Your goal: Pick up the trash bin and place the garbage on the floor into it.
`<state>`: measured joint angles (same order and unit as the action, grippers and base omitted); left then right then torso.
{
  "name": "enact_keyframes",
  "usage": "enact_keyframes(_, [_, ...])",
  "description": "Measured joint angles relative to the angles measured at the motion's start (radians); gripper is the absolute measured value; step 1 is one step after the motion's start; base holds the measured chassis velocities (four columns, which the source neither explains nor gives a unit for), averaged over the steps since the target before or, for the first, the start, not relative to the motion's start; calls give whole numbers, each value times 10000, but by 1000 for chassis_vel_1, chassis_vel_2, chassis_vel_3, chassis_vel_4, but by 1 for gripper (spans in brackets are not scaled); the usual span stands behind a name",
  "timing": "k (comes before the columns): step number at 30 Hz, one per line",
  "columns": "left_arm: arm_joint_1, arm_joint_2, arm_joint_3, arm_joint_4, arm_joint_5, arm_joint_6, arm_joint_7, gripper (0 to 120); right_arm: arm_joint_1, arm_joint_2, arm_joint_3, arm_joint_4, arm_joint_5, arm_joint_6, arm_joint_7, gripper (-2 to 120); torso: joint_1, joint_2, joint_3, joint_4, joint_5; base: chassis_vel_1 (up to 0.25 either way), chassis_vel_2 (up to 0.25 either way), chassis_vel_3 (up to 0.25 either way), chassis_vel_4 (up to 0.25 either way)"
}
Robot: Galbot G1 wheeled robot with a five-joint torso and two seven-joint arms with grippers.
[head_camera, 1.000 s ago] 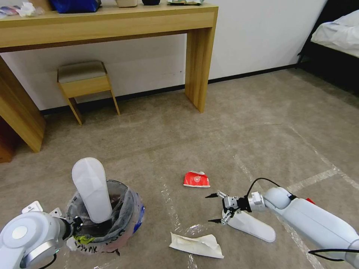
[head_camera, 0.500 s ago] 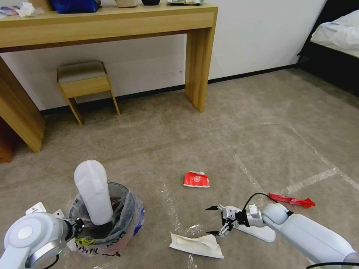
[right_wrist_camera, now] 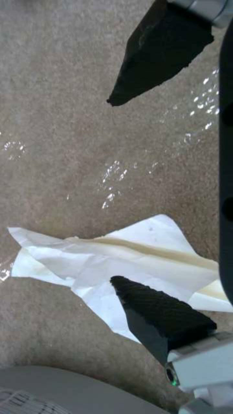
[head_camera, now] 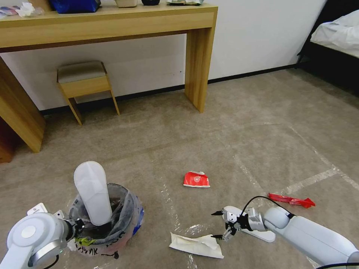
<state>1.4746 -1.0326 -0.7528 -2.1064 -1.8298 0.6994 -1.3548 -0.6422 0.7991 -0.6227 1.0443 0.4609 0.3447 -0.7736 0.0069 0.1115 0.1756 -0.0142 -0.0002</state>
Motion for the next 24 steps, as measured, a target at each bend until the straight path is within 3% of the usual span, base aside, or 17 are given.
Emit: enact_keyframes(24, [-227,-38,113,333,149,16,172,0,59,412,-335,-270,-553,62,165,100,0,-1,0,0,1,0,0,0,0])
